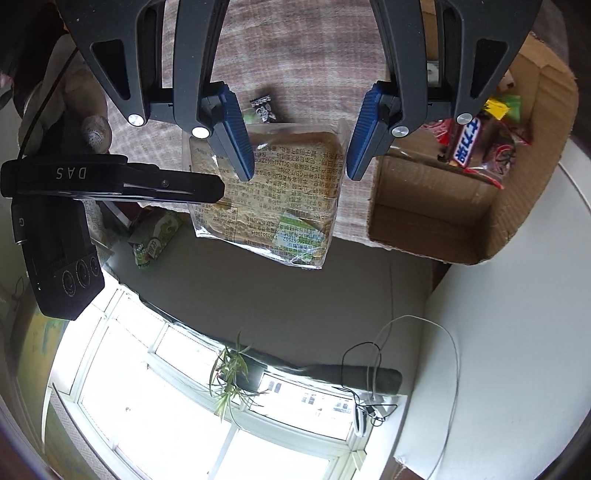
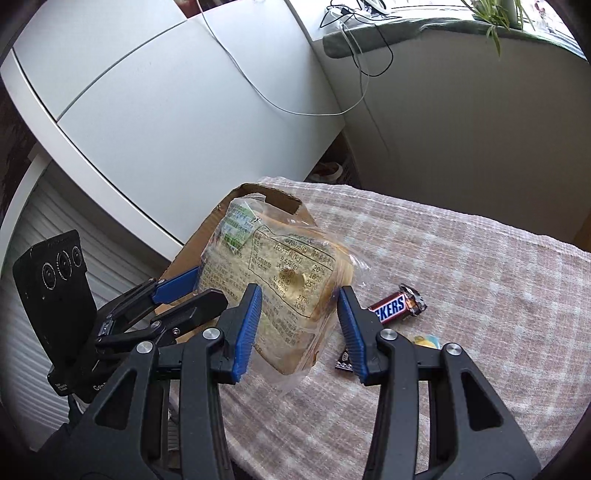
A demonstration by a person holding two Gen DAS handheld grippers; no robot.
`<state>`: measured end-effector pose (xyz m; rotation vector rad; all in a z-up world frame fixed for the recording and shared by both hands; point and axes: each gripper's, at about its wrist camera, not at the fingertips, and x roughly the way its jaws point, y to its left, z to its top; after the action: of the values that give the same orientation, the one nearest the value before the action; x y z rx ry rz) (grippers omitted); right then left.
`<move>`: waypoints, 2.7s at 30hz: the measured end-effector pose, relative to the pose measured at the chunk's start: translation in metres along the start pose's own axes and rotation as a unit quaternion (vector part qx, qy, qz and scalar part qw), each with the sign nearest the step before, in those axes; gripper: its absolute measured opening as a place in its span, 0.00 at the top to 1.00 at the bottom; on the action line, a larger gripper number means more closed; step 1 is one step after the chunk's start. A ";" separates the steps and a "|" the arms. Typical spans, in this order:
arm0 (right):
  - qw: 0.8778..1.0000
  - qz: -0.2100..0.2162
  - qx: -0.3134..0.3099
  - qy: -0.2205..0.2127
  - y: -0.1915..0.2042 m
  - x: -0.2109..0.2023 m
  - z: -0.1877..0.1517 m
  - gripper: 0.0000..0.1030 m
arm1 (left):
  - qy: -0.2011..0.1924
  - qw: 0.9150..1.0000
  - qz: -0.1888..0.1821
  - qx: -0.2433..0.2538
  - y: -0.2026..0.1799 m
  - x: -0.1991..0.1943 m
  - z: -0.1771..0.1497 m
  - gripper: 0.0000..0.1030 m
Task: Organize snacks
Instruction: 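Lift the bread loaf with the right gripper and carry it over the box, then lower the bread loaf into the box and open the right gripper, then grasp the black candy pack with the left gripper while the right gripper grasps the yellow ball candy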
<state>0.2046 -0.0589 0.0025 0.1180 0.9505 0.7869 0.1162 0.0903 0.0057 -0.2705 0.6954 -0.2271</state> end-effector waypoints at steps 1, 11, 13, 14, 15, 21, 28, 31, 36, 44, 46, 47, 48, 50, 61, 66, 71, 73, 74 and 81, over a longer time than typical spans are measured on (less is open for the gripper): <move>1.000 0.003 -0.004 0.003 0.005 0.005 0.003 0.57 | -0.003 1.000 0.005 -0.004 0.006 -0.003 0.000 0.51; 0.998 0.025 -0.052 0.028 0.053 0.063 0.023 0.57 | -0.014 0.997 0.052 -0.046 0.061 -0.025 -0.004 0.51; 0.997 0.027 -0.060 0.032 0.057 0.073 0.026 0.57 | -0.015 0.997 0.058 -0.054 0.070 -0.027 -0.005 0.51; 0.997 0.027 -0.061 0.034 0.061 0.080 0.029 0.57 | -0.015 0.996 0.062 -0.056 0.075 -0.028 -0.005 0.51; 0.997 0.027 -0.063 0.036 0.063 0.085 0.031 0.57 | -0.015 0.996 0.065 -0.058 0.078 -0.028 -0.005 0.51; 0.996 0.028 -0.067 0.048 0.068 0.113 0.041 0.57 | -0.009 0.995 0.079 -0.067 0.091 -0.023 -0.004 0.51; 0.995 0.023 -0.075 0.055 0.068 0.127 0.047 0.57 | -0.004 0.994 0.085 -0.076 0.104 -0.016 -0.003 0.51; 0.995 0.020 -0.076 0.056 0.069 0.129 0.049 0.57 | 0.000 0.993 0.087 -0.076 0.105 -0.013 -0.004 0.51; 0.995 0.013 -0.082 0.058 0.069 0.132 0.052 0.57 | 0.003 0.994 0.083 -0.075 0.104 -0.007 -0.001 0.54; 0.995 -0.009 -0.095 0.041 0.074 0.128 0.057 0.57 | 0.000 0.994 0.094 -0.051 0.096 -0.006 0.002 0.56; 0.994 -0.017 -0.098 0.039 0.073 0.125 0.057 0.56 | 0.001 0.994 0.094 -0.053 0.097 -0.007 0.001 0.56; 0.994 -0.020 -0.098 0.038 0.072 0.125 0.058 0.55 | 0.001 0.994 0.095 -0.053 0.097 -0.007 0.001 0.56; 0.994 -0.020 -0.097 0.037 0.071 0.122 0.058 0.50 | 0.001 0.994 0.096 -0.053 0.098 -0.008 0.000 0.56; 0.995 -0.021 -0.092 0.032 0.068 0.118 0.057 0.43 | 0.000 0.994 0.099 -0.052 0.098 -0.009 0.000 0.56; 0.994 -0.054 -0.097 0.011 0.046 0.081 0.050 0.31 | -0.002 0.993 0.106 -0.050 0.087 -0.014 -0.006 0.46; 0.992 -0.079 -0.100 0.011 0.025 0.058 0.037 0.31 | -0.006 0.994 0.099 -0.038 0.071 -0.014 -0.006 0.46; 0.989 -0.109 -0.102 0.019 0.002 0.038 0.020 0.31 | -0.008 0.996 0.082 -0.025 0.049 -0.010 -0.006 0.46; 0.988 -0.118 -0.101 0.024 -0.007 0.030 0.014 0.31 | -0.008 0.997 0.074 -0.016 0.039 -0.008 -0.008 0.46; 0.987 -0.121 -0.099 0.026 -0.014 0.027 0.010 0.31 | -0.007 0.997 0.072 -0.012 0.033 -0.007 -0.009 0.46; 0.986 -0.138 -0.090 0.038 -0.054 0.009 -0.022 0.31 | 0.009 0.999 0.043 0.011 -0.005 0.008 -0.022 0.46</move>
<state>0.2205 -0.0968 -0.0394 -0.2001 0.9385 0.6196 0.1072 0.0796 -0.0130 -0.2169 0.7201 -0.1543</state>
